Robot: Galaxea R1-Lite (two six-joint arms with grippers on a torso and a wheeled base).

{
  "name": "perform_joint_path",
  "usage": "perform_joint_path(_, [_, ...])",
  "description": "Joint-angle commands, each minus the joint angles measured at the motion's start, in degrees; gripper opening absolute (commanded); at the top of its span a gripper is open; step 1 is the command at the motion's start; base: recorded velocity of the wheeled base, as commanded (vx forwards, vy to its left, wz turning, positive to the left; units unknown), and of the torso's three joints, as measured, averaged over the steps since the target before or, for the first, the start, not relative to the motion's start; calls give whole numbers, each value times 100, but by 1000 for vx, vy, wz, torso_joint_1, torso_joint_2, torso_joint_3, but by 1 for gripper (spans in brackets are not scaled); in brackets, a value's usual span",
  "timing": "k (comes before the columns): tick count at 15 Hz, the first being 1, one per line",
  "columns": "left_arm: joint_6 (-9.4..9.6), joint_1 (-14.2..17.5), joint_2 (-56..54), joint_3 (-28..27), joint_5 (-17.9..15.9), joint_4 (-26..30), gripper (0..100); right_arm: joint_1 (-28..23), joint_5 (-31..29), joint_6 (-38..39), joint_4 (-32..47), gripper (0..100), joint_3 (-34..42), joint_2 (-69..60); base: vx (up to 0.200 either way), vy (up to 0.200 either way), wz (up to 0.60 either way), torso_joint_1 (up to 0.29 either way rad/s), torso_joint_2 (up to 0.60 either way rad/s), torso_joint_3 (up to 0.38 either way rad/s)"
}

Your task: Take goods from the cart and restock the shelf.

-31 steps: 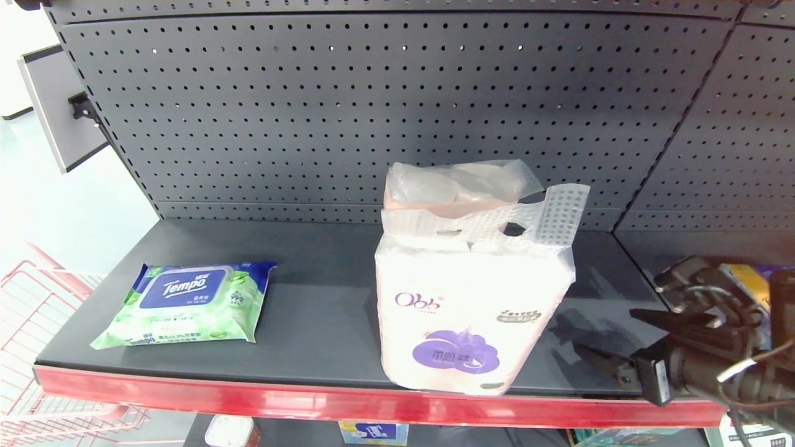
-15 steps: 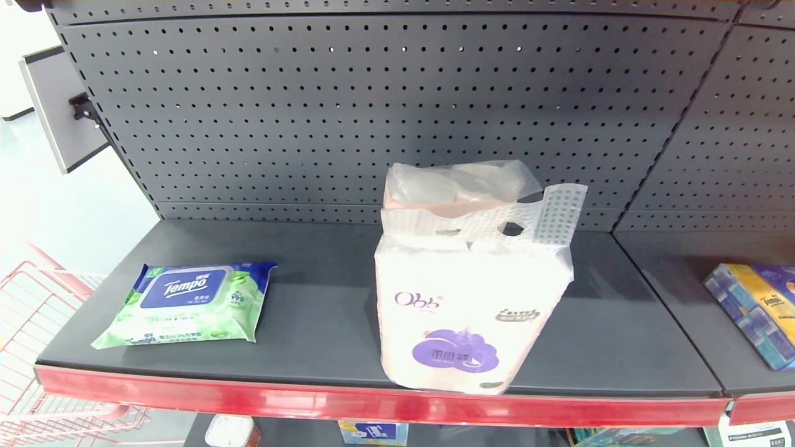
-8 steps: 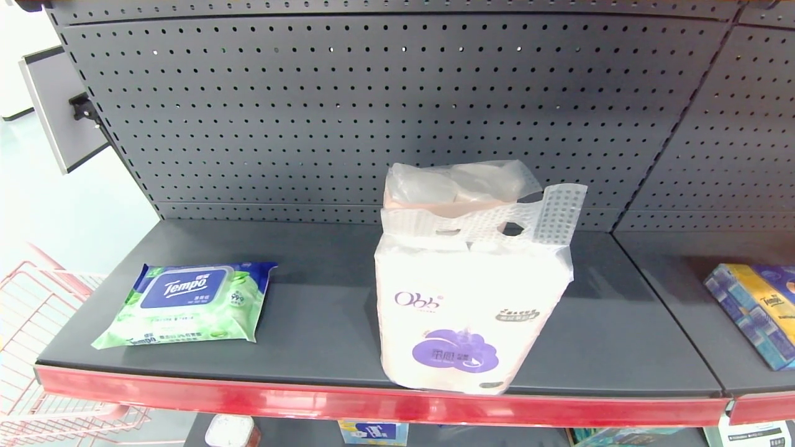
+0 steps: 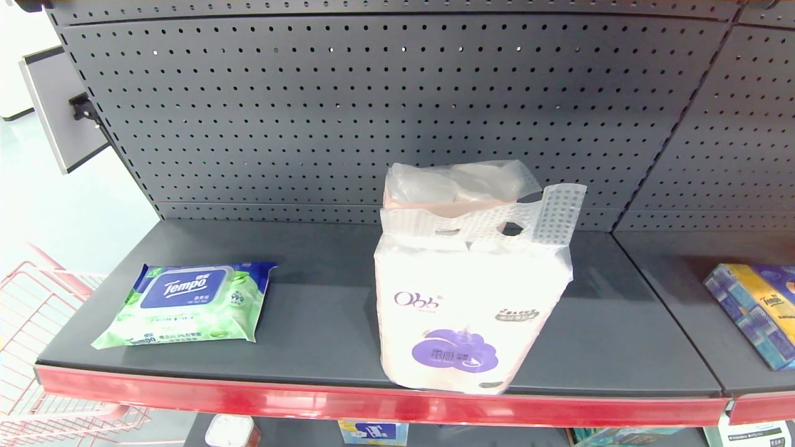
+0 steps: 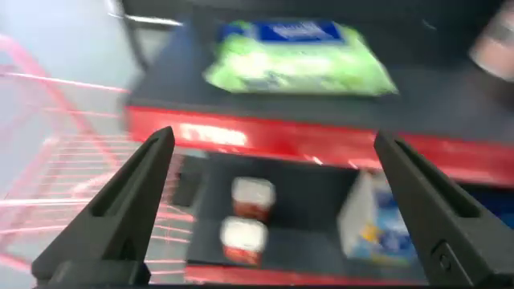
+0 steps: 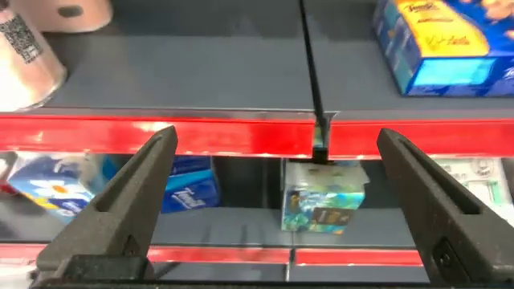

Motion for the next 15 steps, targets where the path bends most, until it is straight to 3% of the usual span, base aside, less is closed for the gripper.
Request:
perform_joint_path(1, [121, -18, -3, -11, -123, -4, 100, -31, -310, -178, -254, 100, 110, -92, 0, 0, 0, 0, 0, 0])
perform_joint_path(5, [182, -97, -12, -2, -185, 4, 100, -31, -143, -257, -280, 100, 110, -92, 0, 0, 0, 0, 0, 0])
perform_joint_path(6, [182, -246, -20, -11, -211, 13, 100, -31, -143, -257, -280, 100, 110, -92, 0, 0, 0, 0, 0, 0])
perform_joint_path(7, [182, -668, -29, -11, -211, 13, 100, -31, -134, -275, -280, 100, 110, -92, 0, 0, 0, 0, 0, 0])
perform_joint_path(8, [182, -747, -29, -2, -211, 4, 100, -31, -134, -257, -280, 100, 110, -92, 0, 0, 0, 0, 0, 0])
perform_joint_path(15, [191, -624, -29, -2, -88, 4, 100, -31, -143, -266, -280, 100, 110, -92, 0, 0, 0, 0, 0, 0])
